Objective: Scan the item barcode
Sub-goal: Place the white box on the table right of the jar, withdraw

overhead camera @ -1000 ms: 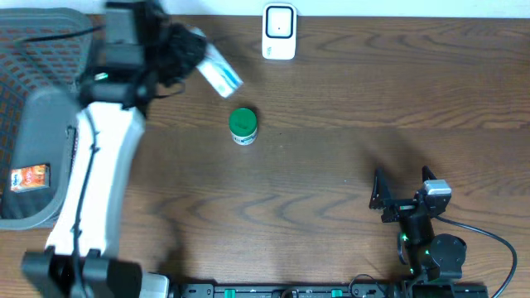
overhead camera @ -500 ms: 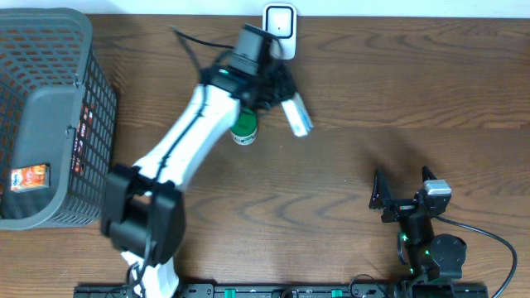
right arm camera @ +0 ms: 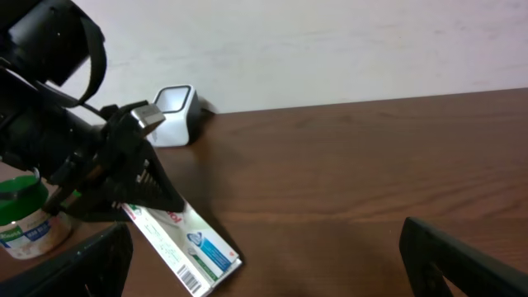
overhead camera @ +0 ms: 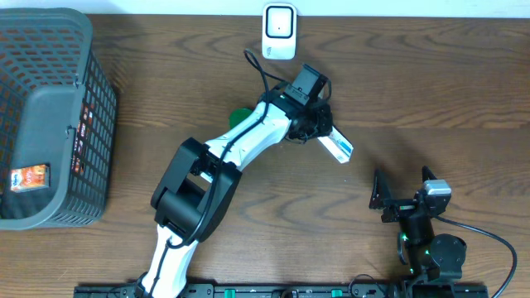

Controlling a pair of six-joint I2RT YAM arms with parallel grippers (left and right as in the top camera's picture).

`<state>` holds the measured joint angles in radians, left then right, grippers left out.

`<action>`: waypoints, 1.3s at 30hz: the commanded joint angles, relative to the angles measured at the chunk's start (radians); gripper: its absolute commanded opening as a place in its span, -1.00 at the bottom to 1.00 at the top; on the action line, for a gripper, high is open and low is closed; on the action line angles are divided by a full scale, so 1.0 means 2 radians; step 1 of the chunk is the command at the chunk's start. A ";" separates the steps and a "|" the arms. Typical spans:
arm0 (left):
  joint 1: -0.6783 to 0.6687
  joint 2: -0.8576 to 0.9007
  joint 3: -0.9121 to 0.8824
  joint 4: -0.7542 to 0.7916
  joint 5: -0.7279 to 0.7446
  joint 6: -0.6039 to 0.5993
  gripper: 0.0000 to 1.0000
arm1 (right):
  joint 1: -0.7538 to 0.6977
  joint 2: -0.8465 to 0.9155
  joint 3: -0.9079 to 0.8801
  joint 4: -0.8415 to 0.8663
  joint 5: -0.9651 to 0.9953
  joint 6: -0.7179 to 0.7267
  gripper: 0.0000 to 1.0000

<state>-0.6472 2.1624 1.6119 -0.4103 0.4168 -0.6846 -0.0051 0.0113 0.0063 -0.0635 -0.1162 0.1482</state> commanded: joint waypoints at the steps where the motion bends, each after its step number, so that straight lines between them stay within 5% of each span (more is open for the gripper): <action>1: -0.001 0.013 0.001 -0.003 -0.009 0.003 -0.47 | 0.002 -0.001 0.000 -0.002 -0.002 -0.007 0.98; 9: 0.030 -0.001 0.001 -0.015 -0.008 0.032 0.19 | 0.002 -0.001 0.000 -0.002 -0.002 -0.007 0.98; 18: 0.100 -0.103 0.001 -0.032 -0.008 0.056 0.24 | 0.002 -0.001 0.000 -0.002 -0.002 -0.007 0.98; 27: 0.164 -0.309 0.001 -0.030 -0.010 0.112 0.43 | 0.002 -0.001 0.000 -0.002 -0.002 -0.007 0.98; 33: 0.300 -0.421 0.001 -0.090 -0.115 0.114 0.57 | 0.002 -0.001 0.000 -0.002 -0.002 -0.007 0.98; 39: 0.493 -0.428 0.001 -0.157 -0.123 0.088 0.65 | 0.002 -0.001 0.000 -0.002 -0.002 -0.007 0.98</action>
<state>0.2184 1.2739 1.6131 -0.6991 0.2157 -0.4782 -0.0051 0.0113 0.0063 -0.0639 -0.1162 0.1482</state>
